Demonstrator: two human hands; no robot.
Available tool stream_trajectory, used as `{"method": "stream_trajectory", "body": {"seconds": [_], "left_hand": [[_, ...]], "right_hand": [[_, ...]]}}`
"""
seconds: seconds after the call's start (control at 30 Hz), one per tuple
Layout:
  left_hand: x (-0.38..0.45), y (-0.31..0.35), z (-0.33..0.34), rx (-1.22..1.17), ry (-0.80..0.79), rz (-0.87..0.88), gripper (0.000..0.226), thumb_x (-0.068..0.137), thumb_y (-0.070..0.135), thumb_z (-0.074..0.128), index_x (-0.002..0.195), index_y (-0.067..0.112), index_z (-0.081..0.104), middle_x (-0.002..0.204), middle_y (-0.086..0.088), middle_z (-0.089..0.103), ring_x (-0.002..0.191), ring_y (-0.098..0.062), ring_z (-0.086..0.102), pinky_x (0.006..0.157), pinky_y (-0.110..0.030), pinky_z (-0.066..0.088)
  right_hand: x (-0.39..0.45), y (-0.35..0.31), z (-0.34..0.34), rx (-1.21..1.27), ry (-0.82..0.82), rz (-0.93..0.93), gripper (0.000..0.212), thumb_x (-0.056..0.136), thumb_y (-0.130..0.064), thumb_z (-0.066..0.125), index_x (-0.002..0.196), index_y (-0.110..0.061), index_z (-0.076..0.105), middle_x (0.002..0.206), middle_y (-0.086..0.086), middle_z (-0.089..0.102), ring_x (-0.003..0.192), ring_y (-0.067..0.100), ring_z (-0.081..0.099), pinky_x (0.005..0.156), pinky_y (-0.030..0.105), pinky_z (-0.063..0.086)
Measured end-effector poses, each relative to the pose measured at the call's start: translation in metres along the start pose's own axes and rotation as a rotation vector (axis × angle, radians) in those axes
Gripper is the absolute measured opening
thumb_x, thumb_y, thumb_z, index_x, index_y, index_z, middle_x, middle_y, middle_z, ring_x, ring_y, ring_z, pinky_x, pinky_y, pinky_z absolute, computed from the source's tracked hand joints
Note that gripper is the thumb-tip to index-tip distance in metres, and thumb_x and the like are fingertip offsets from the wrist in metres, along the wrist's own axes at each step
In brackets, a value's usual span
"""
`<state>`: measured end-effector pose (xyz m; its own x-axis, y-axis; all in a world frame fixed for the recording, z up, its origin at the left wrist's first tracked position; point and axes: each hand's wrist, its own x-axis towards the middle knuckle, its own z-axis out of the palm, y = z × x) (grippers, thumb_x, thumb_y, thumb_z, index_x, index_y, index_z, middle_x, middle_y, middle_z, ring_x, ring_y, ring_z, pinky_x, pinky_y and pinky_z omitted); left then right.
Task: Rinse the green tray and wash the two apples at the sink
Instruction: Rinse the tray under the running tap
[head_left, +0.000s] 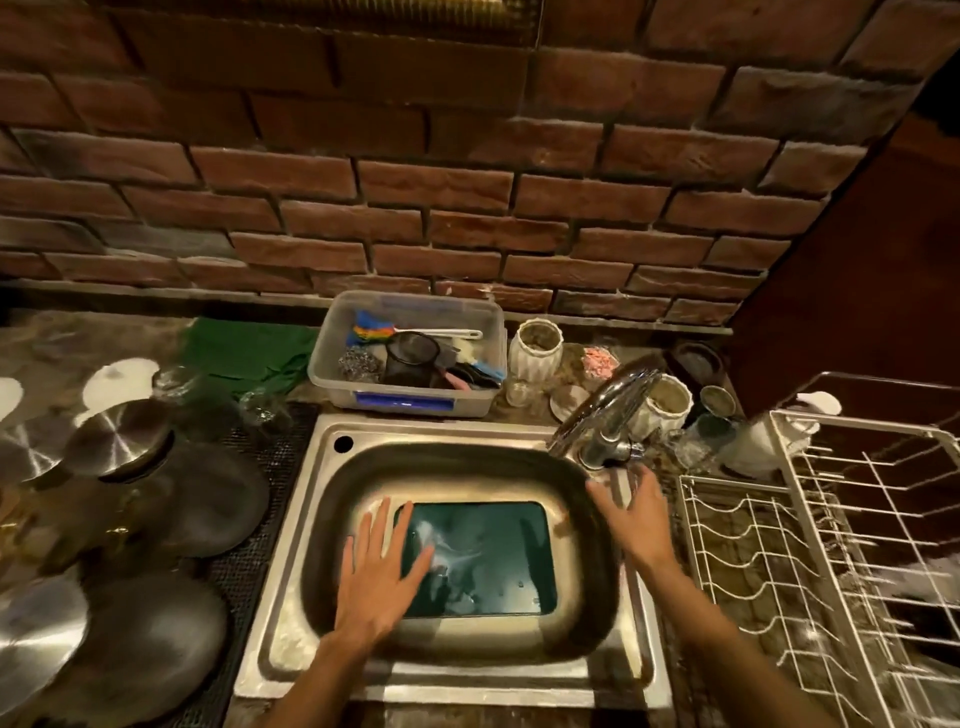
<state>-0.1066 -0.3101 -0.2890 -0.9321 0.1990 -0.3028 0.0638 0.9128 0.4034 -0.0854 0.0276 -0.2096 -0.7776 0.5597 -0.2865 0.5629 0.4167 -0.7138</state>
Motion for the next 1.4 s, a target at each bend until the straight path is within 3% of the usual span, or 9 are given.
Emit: {"method": "stream_trajectory", "body": {"seconds": [0.17,0.23,0.43,0.6,0.8,0.9,1.07,1.27,1.4], "left_hand": [[0.012,-0.008,0.015,-0.109,-0.031,-0.034,0.075,0.085,0.080,0.009,0.150,0.053,-0.016,0.166,0.011,-0.013,0.153,-0.015,-0.012,0.123,-0.044,-0.001],[0.015,-0.009,0.018,-0.129,-0.031,-0.033,0.074,0.082,0.082,0.005,0.146,0.055,-0.021,0.166,0.010,-0.013,0.153,-0.017,-0.011,0.124,-0.044,-0.002],[0.017,-0.013,0.024,-0.149,-0.052,-0.046,0.073,0.079,0.086,0.004,0.140,0.059,-0.026,0.162,0.014,-0.019,0.152,-0.016,-0.011,0.123,-0.044,-0.005],[0.018,-0.016,0.031,-0.131,-0.079,-0.082,0.086,0.079,0.083,0.007,0.154,0.045,-0.010,0.167,0.008,-0.010,0.154,-0.018,-0.006,0.125,-0.047,0.002],[0.017,-0.021,0.041,-0.148,-0.064,-0.078,0.089,0.081,0.082,0.013,0.158,0.039,0.002,0.168,0.005,0.002,0.154,-0.020,0.004,0.124,-0.047,0.015],[0.016,-0.024,0.043,-0.152,-0.066,-0.077,0.089,0.081,0.082,0.014,0.158,0.038,0.006,0.168,0.004,0.005,0.154,-0.020,0.008,0.124,-0.047,0.017],[0.017,-0.025,0.043,-0.174,-0.083,-0.094,0.094,0.078,0.085,0.012,0.158,0.037,0.007,0.168,0.004,0.005,0.154,-0.020,0.008,0.124,-0.048,0.018],[0.020,-0.027,0.043,-0.260,-0.091,-0.152,0.079,0.093,0.067,0.039,0.158,0.029,0.014,0.166,0.000,0.018,0.153,-0.018,0.016,0.124,-0.043,0.020],[0.024,-0.032,0.044,-0.375,-0.084,-0.209,0.080,0.093,0.062,0.047,0.157,0.021,0.022,0.162,-0.003,0.029,0.149,-0.018,0.024,0.122,-0.038,0.021]], "right_hand": [[0.041,0.000,-0.014,0.244,0.087,0.162,0.068,0.090,-0.041,0.068,0.144,-0.010,0.037,0.137,0.015,0.057,0.122,0.032,0.056,0.099,0.039,0.046],[0.060,-0.005,-0.016,0.288,0.131,0.186,0.063,0.095,-0.038,0.063,0.145,-0.008,0.039,0.139,0.016,0.057,0.124,0.032,0.057,0.102,0.040,0.046],[0.101,0.001,-0.013,0.209,0.128,0.268,0.044,0.101,-0.035,0.052,0.125,0.000,0.061,0.111,0.016,0.068,0.091,0.027,0.063,0.086,0.040,0.050],[0.110,0.007,-0.011,0.040,0.131,0.266,0.041,0.101,-0.036,0.052,0.106,0.001,0.069,0.100,0.022,0.072,0.099,0.036,0.069,0.087,0.043,0.051],[0.114,0.009,-0.015,0.171,0.105,0.345,0.031,0.100,-0.032,0.056,0.105,-0.004,0.068,0.074,0.005,0.068,0.085,0.028,0.069,0.089,0.047,0.054],[0.114,0.008,-0.017,0.251,0.087,0.375,0.025,0.099,-0.028,0.058,0.097,-0.006,0.068,0.081,0.007,0.071,0.076,0.022,0.068,0.083,0.043,0.057],[0.111,0.006,-0.019,0.292,0.072,0.363,0.022,0.100,-0.027,0.056,0.095,-0.008,0.067,0.092,0.011,0.072,0.082,0.022,0.069,0.093,0.046,0.057],[0.083,0.007,-0.014,0.244,0.134,0.349,0.046,0.097,-0.037,0.059,0.132,-0.008,0.056,0.124,0.013,0.066,0.112,0.030,0.064,0.101,0.050,0.051],[0.039,0.010,0.009,0.237,0.279,0.249,0.045,0.093,-0.033,0.066,0.129,-0.011,0.053,0.114,0.013,0.066,0.106,0.030,0.064,0.096,0.048,0.053]]}}
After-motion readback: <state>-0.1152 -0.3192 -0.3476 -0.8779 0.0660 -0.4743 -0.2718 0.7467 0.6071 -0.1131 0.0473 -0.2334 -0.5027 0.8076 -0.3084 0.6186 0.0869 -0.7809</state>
